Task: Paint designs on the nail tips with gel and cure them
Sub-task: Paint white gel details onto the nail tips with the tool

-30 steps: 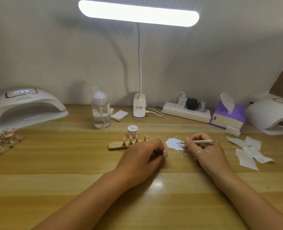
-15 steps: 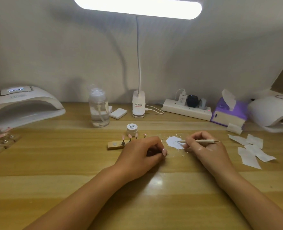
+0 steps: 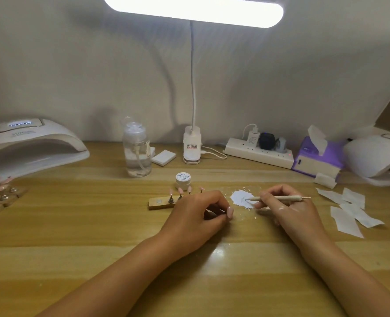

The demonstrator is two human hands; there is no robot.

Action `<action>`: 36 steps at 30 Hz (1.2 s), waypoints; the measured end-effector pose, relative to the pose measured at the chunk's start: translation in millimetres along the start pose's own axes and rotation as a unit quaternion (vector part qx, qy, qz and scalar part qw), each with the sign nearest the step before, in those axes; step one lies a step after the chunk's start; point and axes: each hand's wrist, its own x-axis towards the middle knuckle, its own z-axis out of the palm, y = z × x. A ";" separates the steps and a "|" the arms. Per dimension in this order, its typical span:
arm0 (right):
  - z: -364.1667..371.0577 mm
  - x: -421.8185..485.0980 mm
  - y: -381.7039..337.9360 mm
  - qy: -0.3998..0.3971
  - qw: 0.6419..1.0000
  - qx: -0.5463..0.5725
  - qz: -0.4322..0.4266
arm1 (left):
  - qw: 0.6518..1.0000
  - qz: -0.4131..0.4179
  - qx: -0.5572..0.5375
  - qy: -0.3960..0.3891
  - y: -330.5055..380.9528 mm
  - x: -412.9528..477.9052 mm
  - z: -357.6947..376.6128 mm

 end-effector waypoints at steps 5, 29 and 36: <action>-2.4 1.4 0.0 0.047 0.998 0.033 0.025 | 0.999 0.000 0.038 0.034 3.5 -2.0 1.1; 39.5 -37.0 -29.0 -0.032 0.987 0.152 0.049 | 0.998 -0.021 0.053 -0.001 3.1 2.9 -2.5; 39.0 -38.0 -30.2 -0.041 0.987 0.149 0.041 | 0.998 0.000 0.058 -0.004 4.4 2.2 -3.6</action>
